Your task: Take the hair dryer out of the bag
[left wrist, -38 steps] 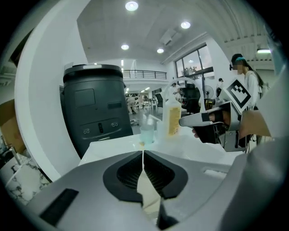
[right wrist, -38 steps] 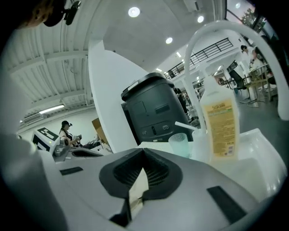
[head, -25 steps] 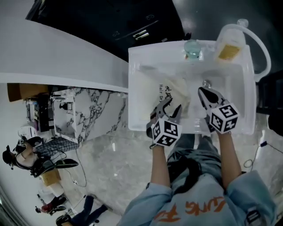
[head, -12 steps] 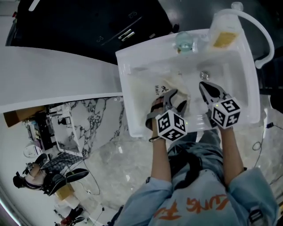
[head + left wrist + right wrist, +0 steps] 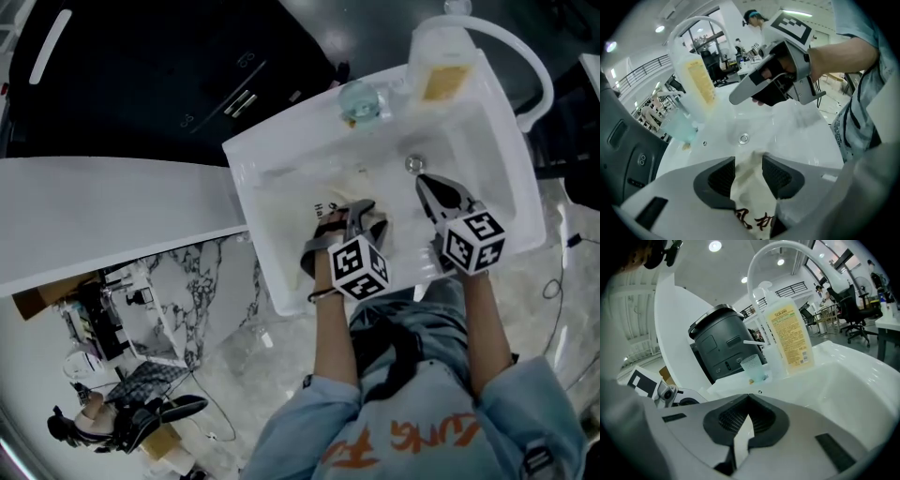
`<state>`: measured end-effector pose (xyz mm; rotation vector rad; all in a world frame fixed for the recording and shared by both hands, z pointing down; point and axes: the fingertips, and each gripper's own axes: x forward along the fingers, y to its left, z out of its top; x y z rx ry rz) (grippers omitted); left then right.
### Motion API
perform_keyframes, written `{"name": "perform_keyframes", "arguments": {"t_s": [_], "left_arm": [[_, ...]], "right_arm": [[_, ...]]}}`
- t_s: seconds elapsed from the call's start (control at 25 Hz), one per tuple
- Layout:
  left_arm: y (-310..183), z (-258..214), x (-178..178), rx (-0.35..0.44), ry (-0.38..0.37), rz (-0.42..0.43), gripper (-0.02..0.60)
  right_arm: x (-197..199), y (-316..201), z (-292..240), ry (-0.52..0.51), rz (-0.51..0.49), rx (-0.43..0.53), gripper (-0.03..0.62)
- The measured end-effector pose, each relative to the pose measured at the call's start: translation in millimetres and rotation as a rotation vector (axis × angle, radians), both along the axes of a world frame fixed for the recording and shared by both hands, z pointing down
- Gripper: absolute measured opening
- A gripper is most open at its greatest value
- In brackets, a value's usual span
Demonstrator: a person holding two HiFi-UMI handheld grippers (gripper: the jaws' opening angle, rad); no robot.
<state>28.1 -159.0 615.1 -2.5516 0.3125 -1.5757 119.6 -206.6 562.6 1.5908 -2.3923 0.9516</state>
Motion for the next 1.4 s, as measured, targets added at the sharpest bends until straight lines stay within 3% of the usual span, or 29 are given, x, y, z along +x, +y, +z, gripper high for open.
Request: {"name": "perform_keyframes", "arguments": {"t_s": [0.16, 0.28, 0.4, 0.52, 0.8, 1.16, 1.4], "left_arm": [[-1, 13, 2, 0.016, -0.073, 0.057, 0.153], [-7, 17, 3, 0.055, -0.102, 0.069, 0.026], [-9, 14, 3, 0.065, -0.095, 0.071, 0.011], [-10, 4, -2, 0.06, -0.047, 0.048, 0.007], [-18, -38, -26, 0.056, 0.112, -0.097, 0.006], [-41, -76, -76, 0.094, 0.226, -0.268, 0.006], [-39, -87, -98, 0.081, 0.291, -0.313, 0.006]], "right_arm": [[1, 0, -1, -0.001, 0.015, 0.005, -0.005], [3, -4, -2, -0.004, 0.028, 0.01, -0.005], [3, -8, -4, -0.006, 0.031, 0.011, -0.005], [-2, -9, -3, -0.003, 0.015, 0.008, -0.005], [-24, -20, 1, -0.017, -0.045, -0.007, -0.005], [-74, -31, -7, 0.054, -0.238, 0.044, 0.0], [-93, -28, 2, 0.095, -0.348, 0.026, 0.043]]}}
